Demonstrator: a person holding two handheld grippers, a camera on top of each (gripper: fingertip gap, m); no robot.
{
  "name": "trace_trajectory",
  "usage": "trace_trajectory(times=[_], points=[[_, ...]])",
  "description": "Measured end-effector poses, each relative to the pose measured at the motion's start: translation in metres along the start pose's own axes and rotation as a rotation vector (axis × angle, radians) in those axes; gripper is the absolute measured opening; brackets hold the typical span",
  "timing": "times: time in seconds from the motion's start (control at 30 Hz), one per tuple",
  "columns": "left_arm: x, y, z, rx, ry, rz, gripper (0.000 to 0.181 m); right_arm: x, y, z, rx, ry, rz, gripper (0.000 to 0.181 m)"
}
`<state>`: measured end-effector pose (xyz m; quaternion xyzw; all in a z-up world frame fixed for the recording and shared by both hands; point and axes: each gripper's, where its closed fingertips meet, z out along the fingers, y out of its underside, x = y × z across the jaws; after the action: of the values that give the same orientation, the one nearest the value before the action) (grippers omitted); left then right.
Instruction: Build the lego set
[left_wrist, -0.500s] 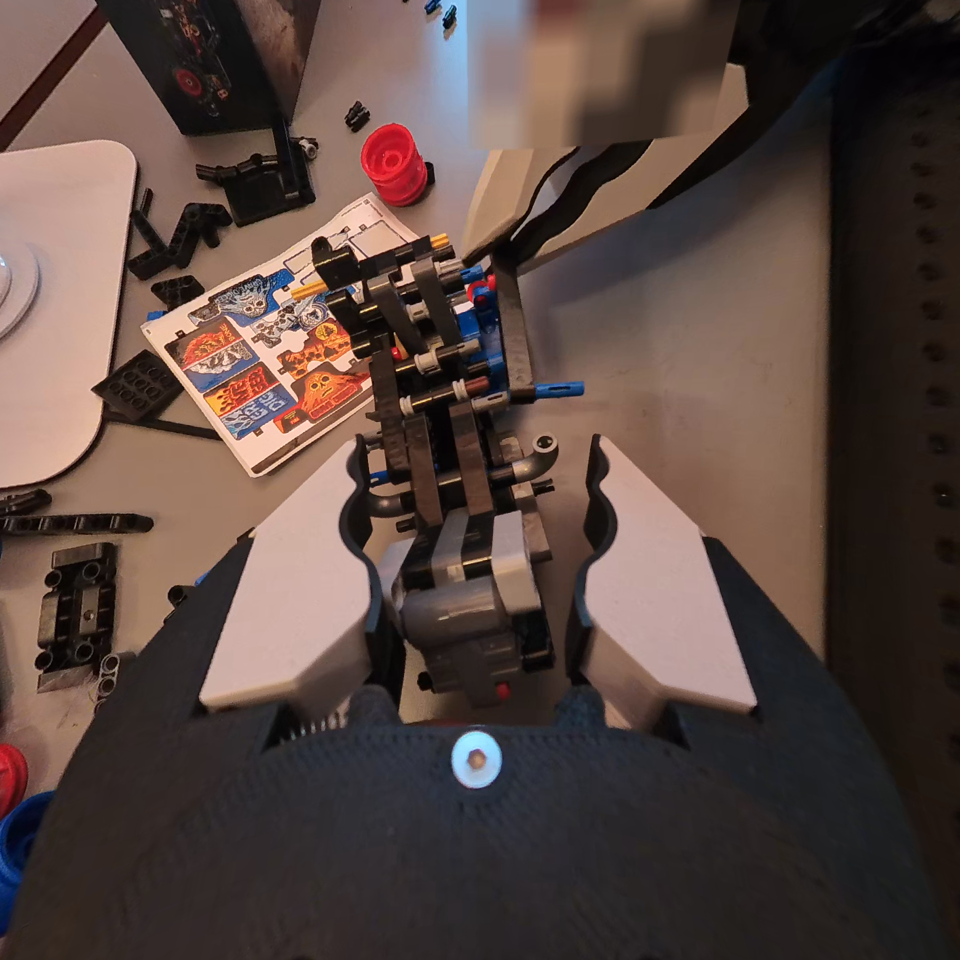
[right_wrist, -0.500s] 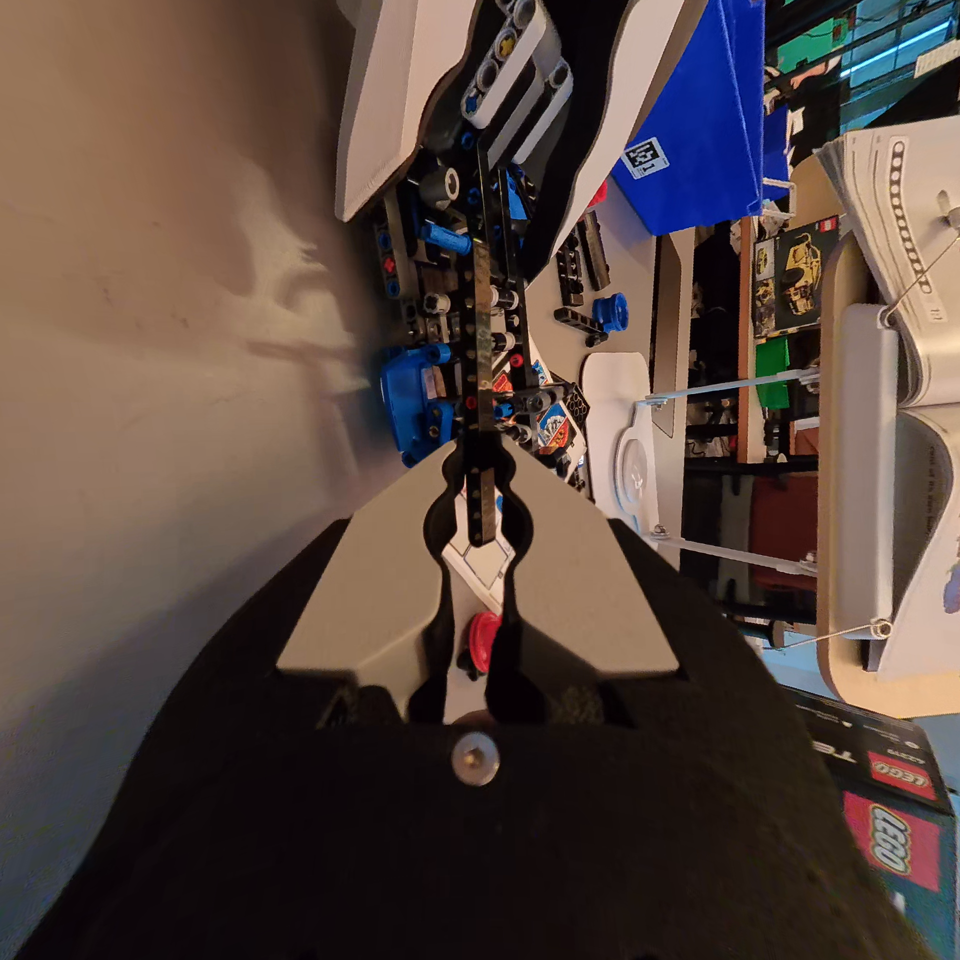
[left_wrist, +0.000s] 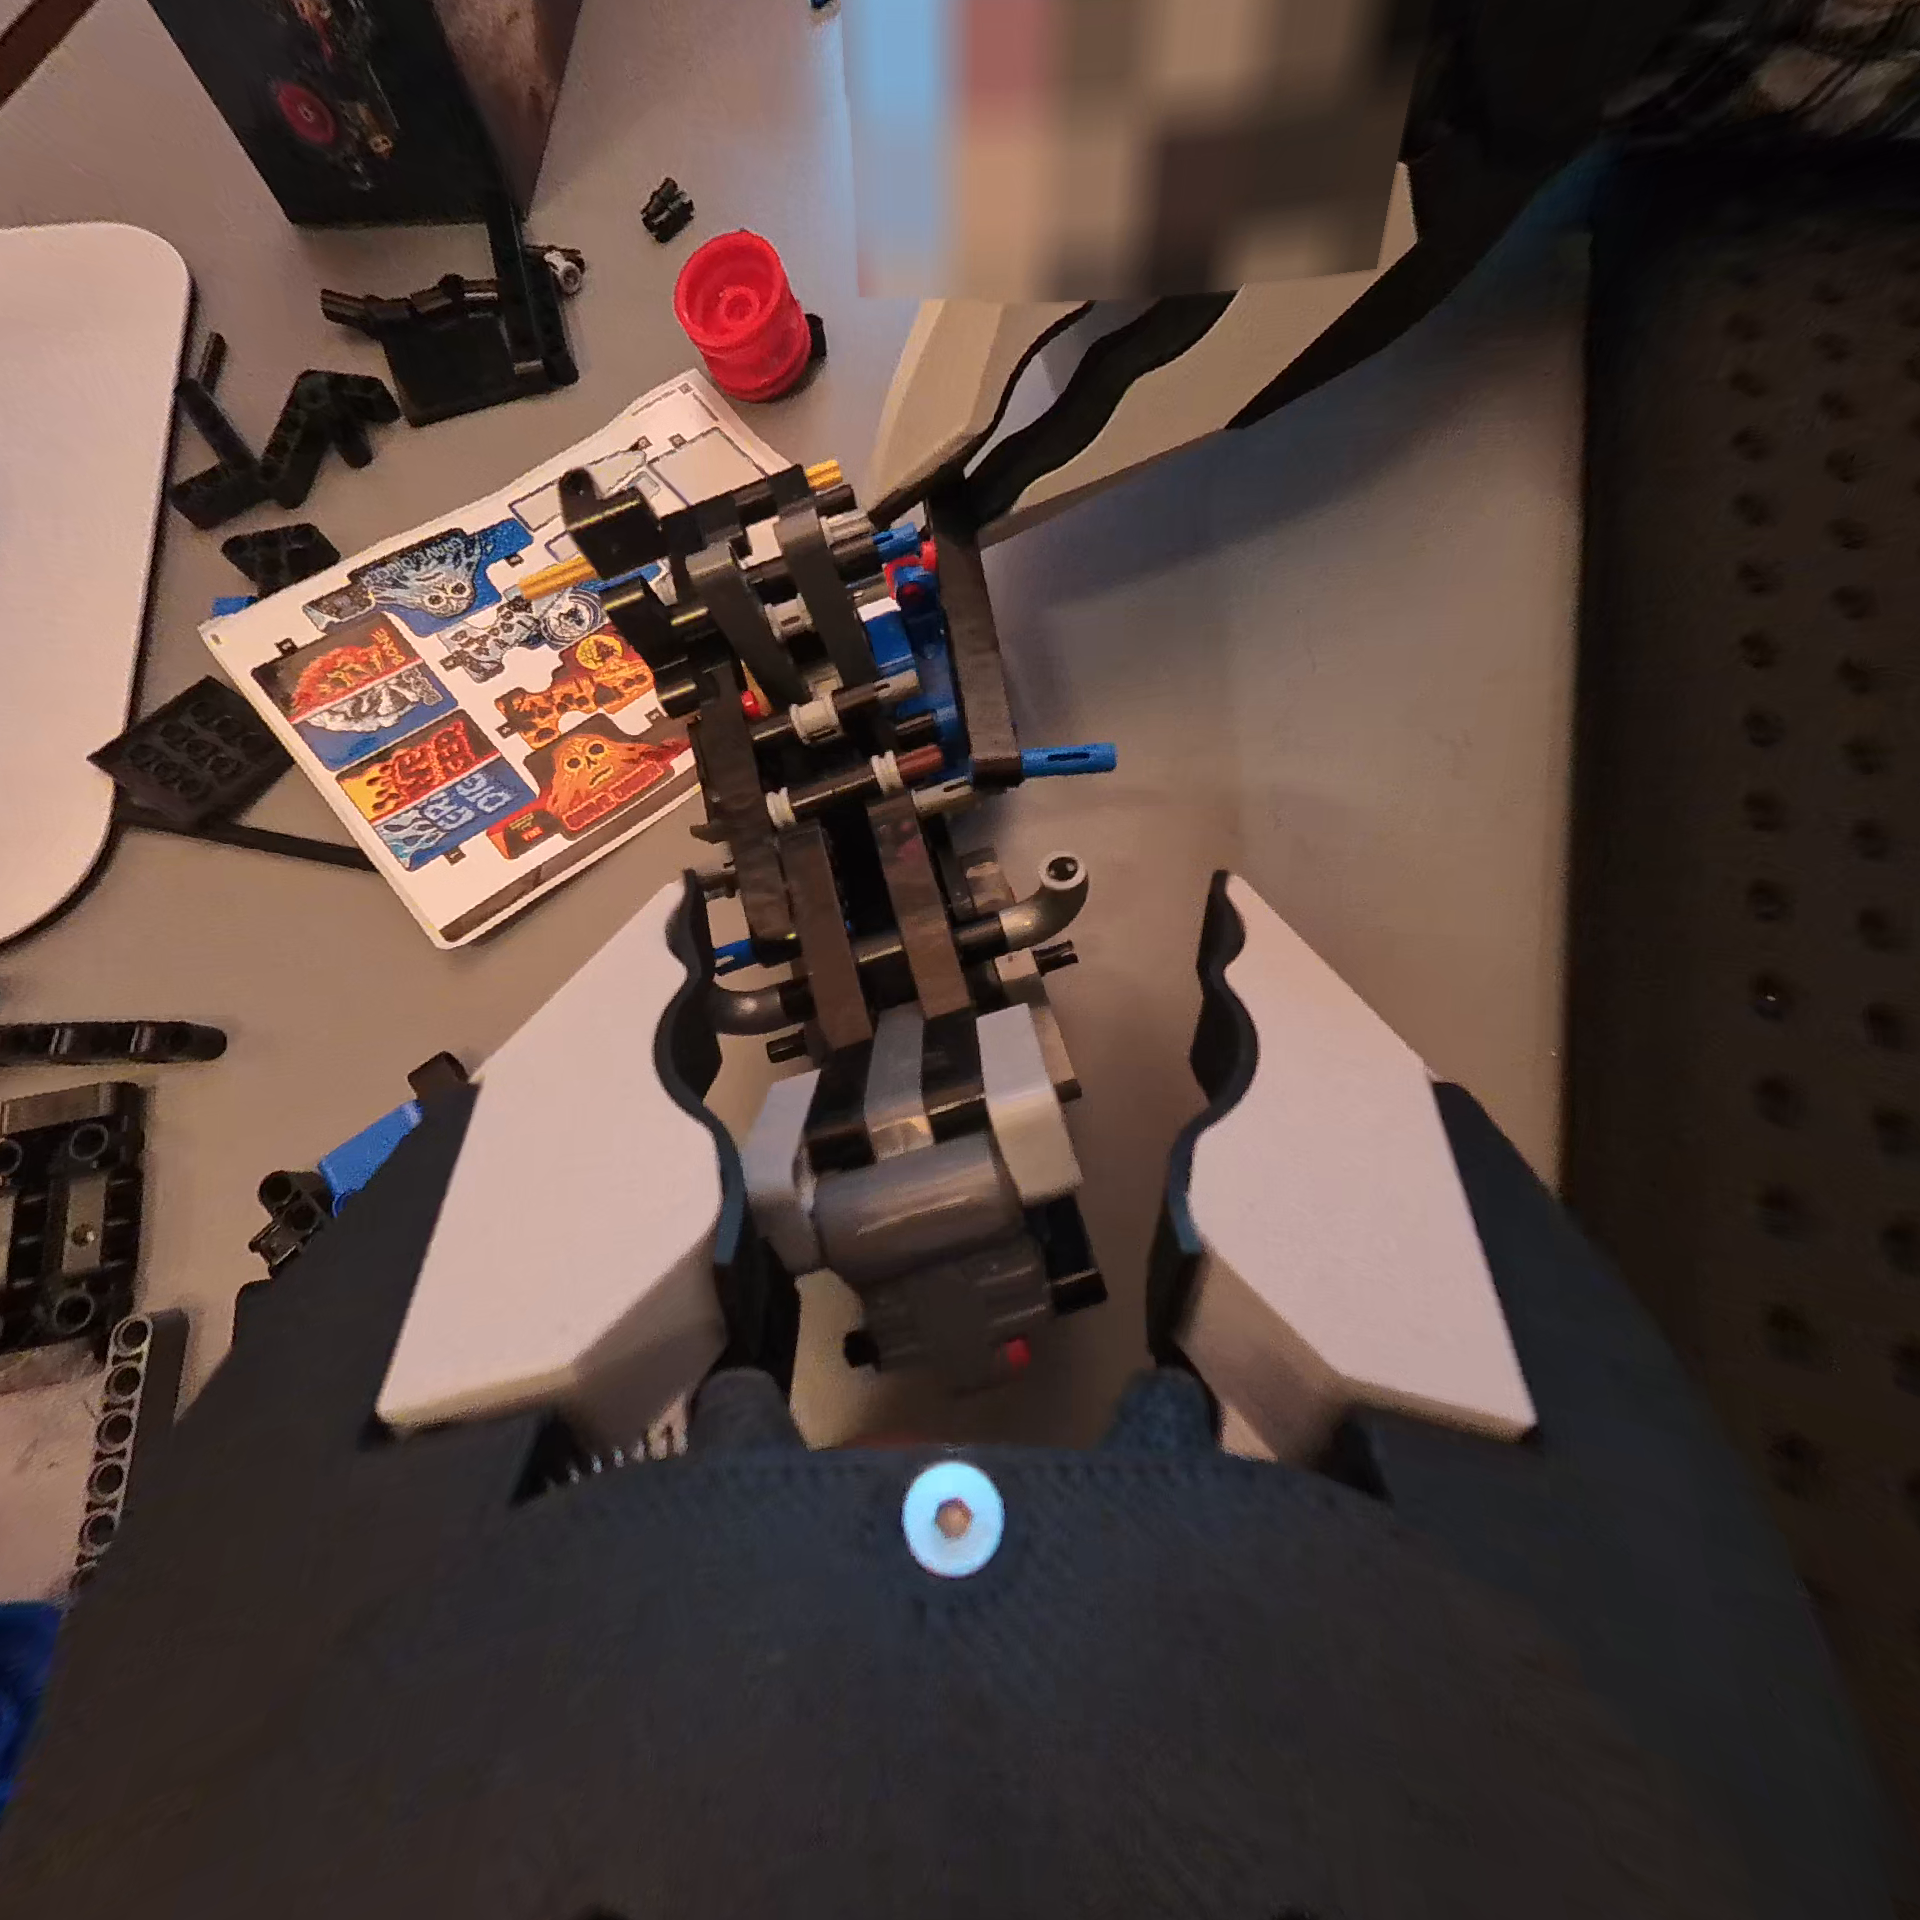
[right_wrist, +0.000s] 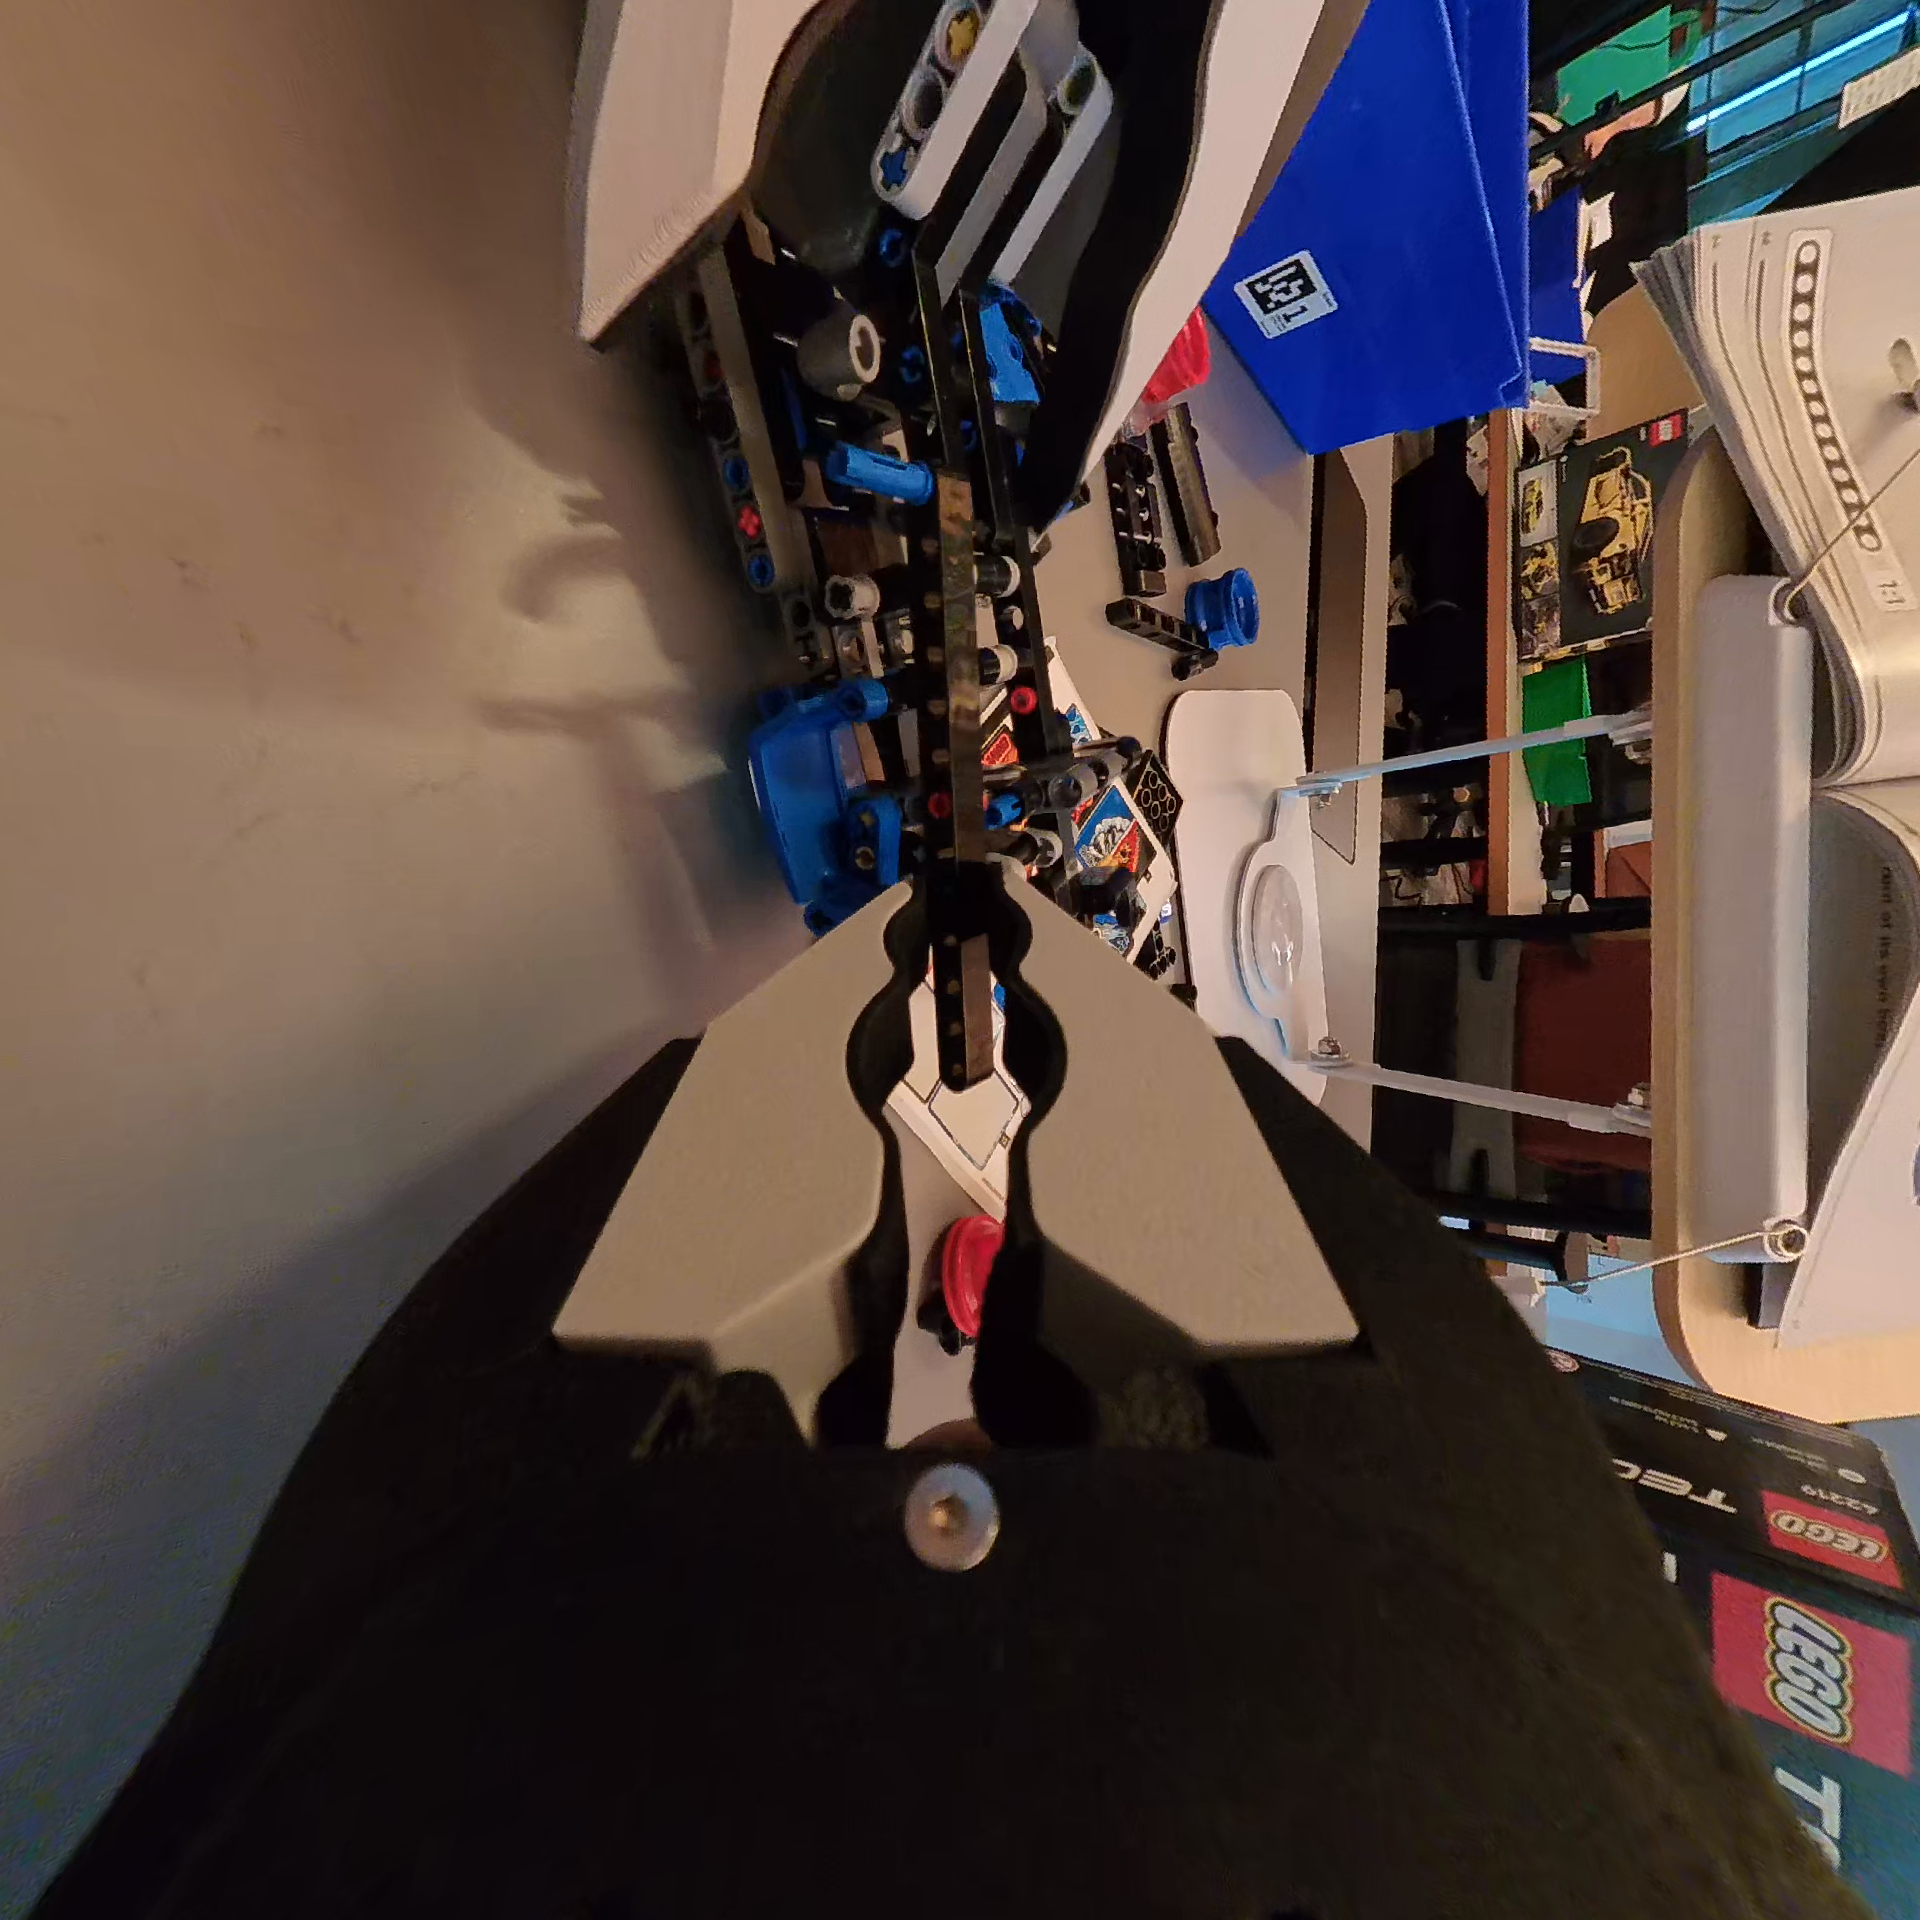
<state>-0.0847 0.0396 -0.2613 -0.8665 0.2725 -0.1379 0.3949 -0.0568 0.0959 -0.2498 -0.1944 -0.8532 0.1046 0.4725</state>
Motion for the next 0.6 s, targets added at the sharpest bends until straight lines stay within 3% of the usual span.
trace_trajectory(times=[0.6], points=[[0.0012, 0.0013, 0.0022, -0.005, 0.010, 0.003, 0.090, 0.0029, 0.0036, 0.0009, 0.003, -0.004, 0.007, 0.008]])
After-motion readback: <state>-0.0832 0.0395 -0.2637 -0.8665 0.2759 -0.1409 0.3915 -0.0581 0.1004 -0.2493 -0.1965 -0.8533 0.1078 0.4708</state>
